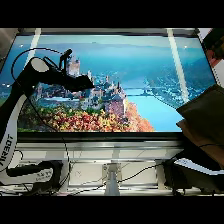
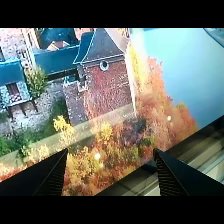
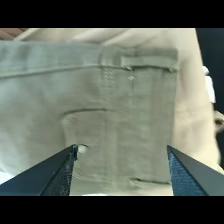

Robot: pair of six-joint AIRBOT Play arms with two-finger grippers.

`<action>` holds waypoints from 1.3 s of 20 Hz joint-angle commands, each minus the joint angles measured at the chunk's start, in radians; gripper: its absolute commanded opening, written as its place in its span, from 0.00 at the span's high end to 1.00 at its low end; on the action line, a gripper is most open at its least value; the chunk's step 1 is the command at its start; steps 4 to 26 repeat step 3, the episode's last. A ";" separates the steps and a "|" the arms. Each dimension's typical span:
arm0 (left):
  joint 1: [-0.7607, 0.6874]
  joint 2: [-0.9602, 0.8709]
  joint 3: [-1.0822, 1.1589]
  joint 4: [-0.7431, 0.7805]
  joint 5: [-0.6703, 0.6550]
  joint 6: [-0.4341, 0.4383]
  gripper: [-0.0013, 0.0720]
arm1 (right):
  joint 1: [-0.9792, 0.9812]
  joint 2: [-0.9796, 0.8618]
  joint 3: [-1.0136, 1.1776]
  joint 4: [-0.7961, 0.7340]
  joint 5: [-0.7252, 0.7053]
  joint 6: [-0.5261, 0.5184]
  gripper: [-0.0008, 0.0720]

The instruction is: Fold the clothes and pants, and hang the long-sleeved shirts on hangers.

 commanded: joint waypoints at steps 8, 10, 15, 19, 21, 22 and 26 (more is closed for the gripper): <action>0.000 0.001 0.000 0.000 0.000 0.000 0.19 | 0.027 0.008 0.031 0.368 -0.102 -0.035 0.14; 0.000 0.001 0.000 0.000 0.000 0.000 0.19 | 0.027 0.008 0.031 0.368 -0.102 -0.035 0.14; 0.000 0.001 0.000 0.000 0.000 0.000 0.19 | 0.027 0.008 0.031 0.368 -0.102 -0.035 0.14; 0.000 0.001 0.000 0.000 0.000 0.000 0.19 | 0.027 0.008 0.031 0.368 -0.102 -0.035 0.14; 0.000 0.001 0.000 0.000 0.000 0.000 0.19 | 0.027 0.008 0.031 0.368 -0.102 -0.035 0.14; 0.000 0.001 0.000 0.000 0.000 0.000 0.19 | 0.027 0.008 0.031 0.368 -0.102 -0.035 0.14; 0.000 0.001 0.000 0.000 0.000 0.000 0.19 | 0.027 0.008 0.031 0.368 -0.102 -0.035 0.14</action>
